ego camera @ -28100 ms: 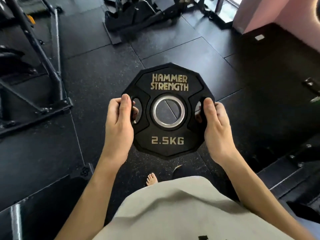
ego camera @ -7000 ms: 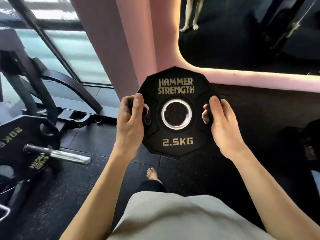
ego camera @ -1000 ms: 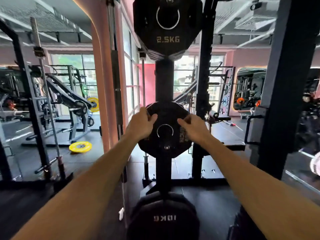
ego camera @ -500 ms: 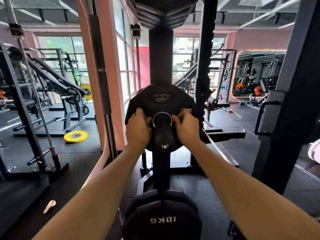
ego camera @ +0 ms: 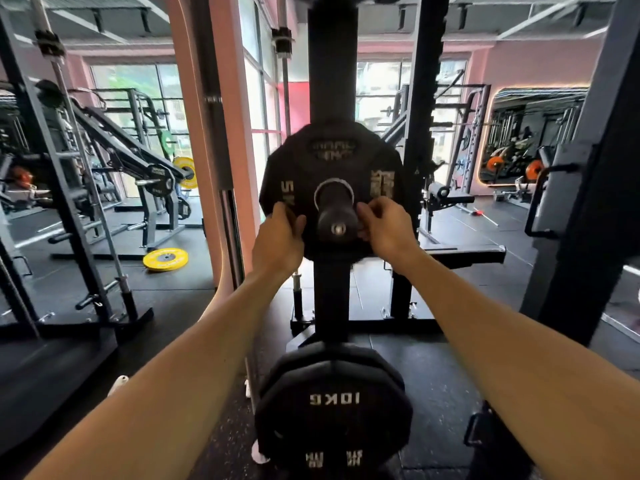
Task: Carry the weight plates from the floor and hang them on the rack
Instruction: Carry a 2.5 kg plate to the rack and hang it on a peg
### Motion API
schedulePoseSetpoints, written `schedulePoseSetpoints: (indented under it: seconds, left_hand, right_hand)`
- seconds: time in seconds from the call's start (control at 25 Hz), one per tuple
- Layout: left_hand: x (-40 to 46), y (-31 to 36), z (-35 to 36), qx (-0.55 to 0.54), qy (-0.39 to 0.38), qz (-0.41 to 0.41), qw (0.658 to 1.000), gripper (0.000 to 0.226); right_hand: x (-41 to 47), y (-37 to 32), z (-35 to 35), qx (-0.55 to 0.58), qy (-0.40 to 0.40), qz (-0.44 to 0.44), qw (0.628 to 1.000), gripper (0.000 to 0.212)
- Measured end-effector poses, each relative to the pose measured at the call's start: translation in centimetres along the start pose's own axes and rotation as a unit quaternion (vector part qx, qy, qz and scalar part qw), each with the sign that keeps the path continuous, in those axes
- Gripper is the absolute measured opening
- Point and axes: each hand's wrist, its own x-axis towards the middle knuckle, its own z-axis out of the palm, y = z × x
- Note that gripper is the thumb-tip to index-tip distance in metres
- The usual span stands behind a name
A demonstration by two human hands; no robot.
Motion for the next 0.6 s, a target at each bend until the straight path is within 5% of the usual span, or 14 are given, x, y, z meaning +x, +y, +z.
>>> schedulePoseSetpoints:
  seconds: [0.36,0.6]
  left_hand:
    - [-17.9,-12.7,7.3,0.042,-0.134,-0.116,0.983,0.031]
    - [-25.9,-18.5,12.9,0.021,-0.002,-0.028,0.999,0.022]
  right_hand:
    - [-14.2,19.6,4.6,-0.085,-0.033,0.067,0.994,0.027]
    - [-20.2,29.6,8.2,-0.078,0.01,0.028,0.997,0.028]
